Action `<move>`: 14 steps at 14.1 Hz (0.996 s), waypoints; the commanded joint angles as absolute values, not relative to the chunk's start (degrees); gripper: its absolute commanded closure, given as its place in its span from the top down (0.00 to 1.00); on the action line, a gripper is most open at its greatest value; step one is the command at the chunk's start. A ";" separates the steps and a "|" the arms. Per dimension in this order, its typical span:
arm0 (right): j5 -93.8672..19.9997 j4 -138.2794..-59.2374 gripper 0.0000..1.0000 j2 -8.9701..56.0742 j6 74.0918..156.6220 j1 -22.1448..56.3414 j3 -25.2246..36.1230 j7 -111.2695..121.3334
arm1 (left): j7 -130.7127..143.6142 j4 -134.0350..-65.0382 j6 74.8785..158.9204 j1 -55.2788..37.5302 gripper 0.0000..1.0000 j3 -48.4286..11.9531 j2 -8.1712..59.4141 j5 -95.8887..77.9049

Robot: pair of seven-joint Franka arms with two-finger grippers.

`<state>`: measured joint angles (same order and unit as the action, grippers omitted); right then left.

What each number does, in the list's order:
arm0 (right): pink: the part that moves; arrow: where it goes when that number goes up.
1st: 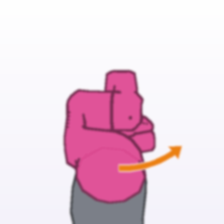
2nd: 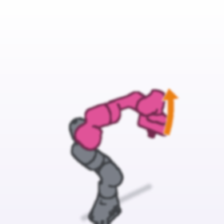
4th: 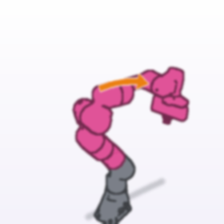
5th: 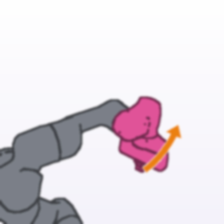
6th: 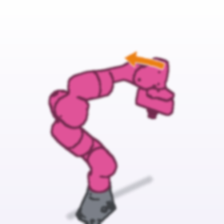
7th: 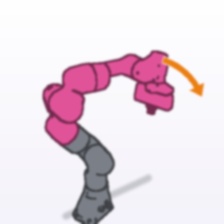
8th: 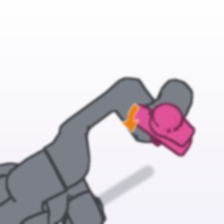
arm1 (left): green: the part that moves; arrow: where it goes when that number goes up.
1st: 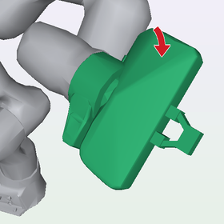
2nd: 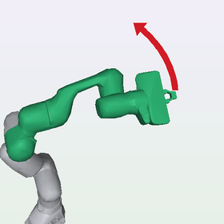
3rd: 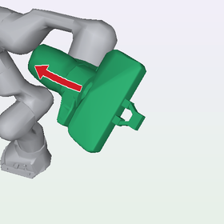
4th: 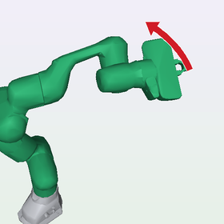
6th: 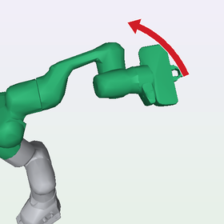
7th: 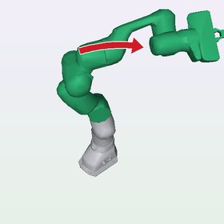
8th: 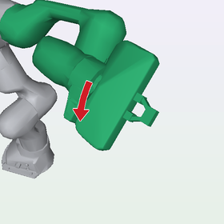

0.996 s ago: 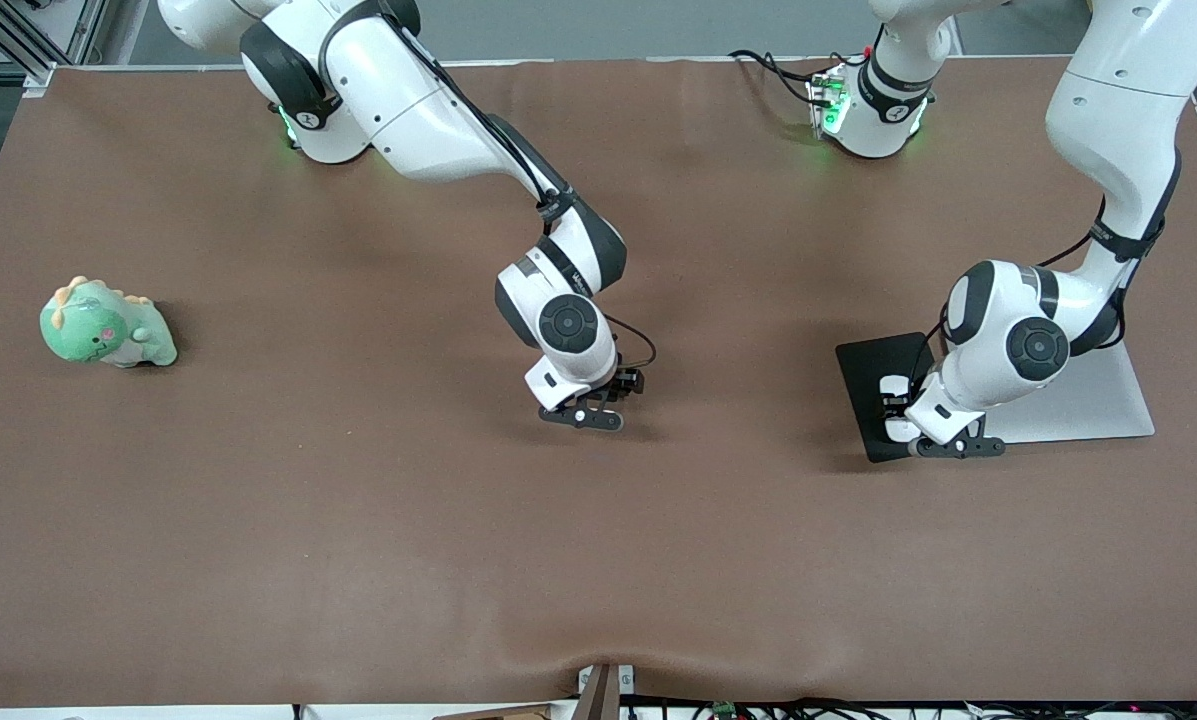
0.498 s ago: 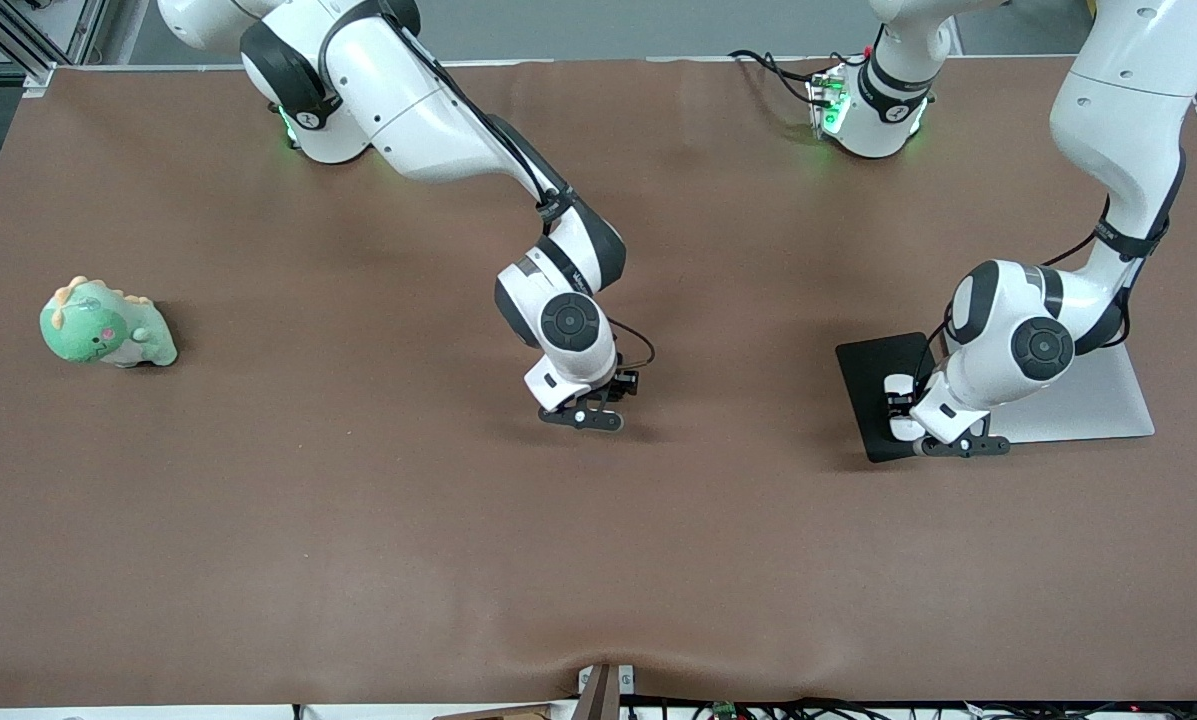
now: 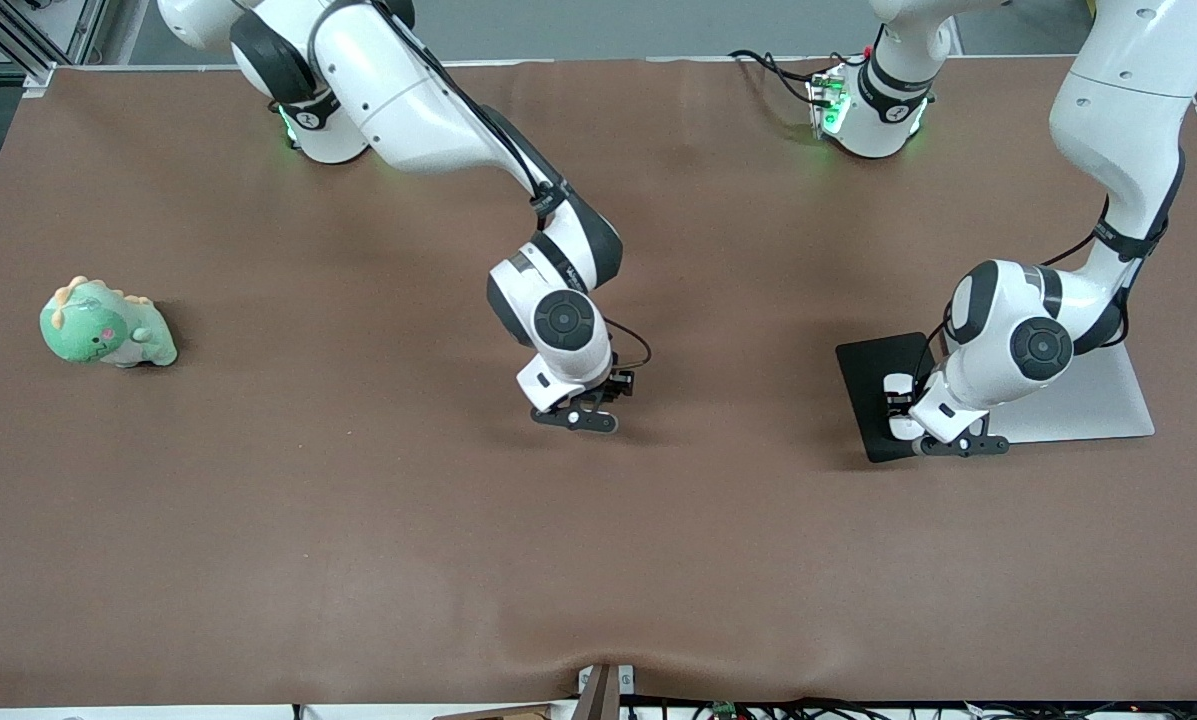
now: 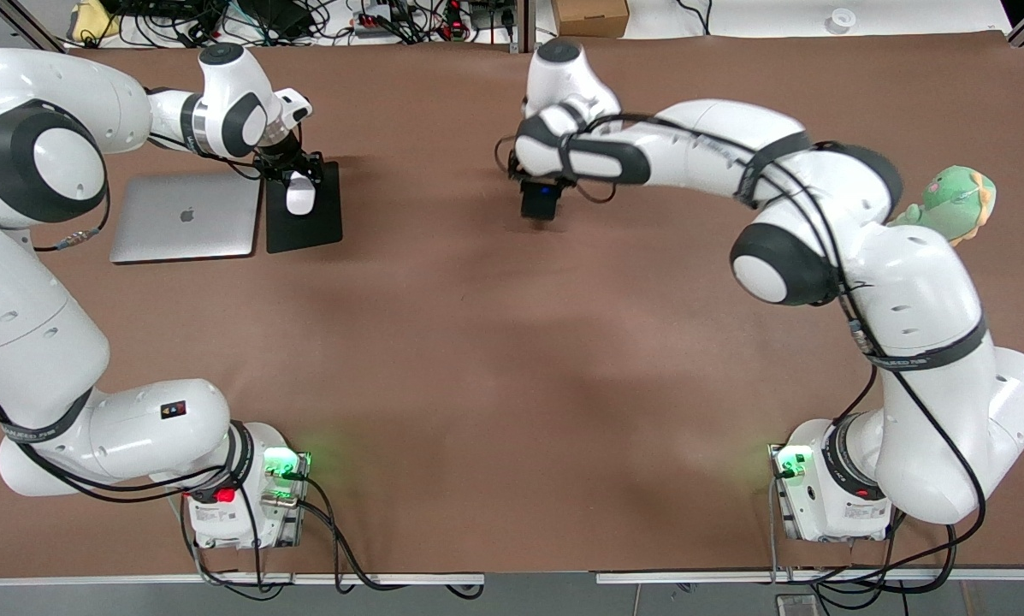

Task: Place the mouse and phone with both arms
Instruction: 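Lower the mouse onto the pad while the right gripper carries the phone, then open the left gripper and lift off the mouse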

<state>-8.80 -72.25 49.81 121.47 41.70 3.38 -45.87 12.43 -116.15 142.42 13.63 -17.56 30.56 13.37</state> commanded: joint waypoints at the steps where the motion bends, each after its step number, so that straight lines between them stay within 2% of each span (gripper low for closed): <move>1: -7.73 -84.41 0.00 37.31 120.23 34.74 2.29 -42.65 | 11.87 -116.89 143.53 14.85 0.63 -18.19 30.85 14.76; 2: -7.82 -89.25 0.00 33.52 120.67 32.98 2.37 -39.49 | 11.87 -116.89 143.53 14.94 0.63 -18.19 30.85 14.68; 3: -7.74 -92.69 0.00 30.53 120.67 31.22 2.37 -36.85 | 11.87 -116.89 143.53 14.94 0.67 -18.19 30.85 14.68; 4: -7.73 -94.99 0.00 27.89 120.15 29.11 2.46 -34.04 | 11.87 -116.81 143.53 14.94 0.78 -18.28 30.85 14.68; 5: -7.73 -97.79 0.00 25.16 120.15 27.00 2.46 -31.06 | 11.95 -116.81 143.53 14.94 0.93 -18.28 30.94 14.68; 6: -7.65 -101.39 0.00 22.61 120.93 24.11 2.46 -27.89 | 12.21 -116.72 143.44 14.94 1.00 -18.28 30.94 14.68; 10: -7.47 -107.04 0.00 17.85 121.82 16.98 2.63 -15.59 | 12.92 -115.49 143.00 14.68 1.00 -18.46 29.71 14.59; 14: -7.03 -108.10 0.00 17.93 122.34 6.53 2.99 -0.03 | 13.01 -112.77 137.92 14.59 1.00 -19.68 25.59 14.24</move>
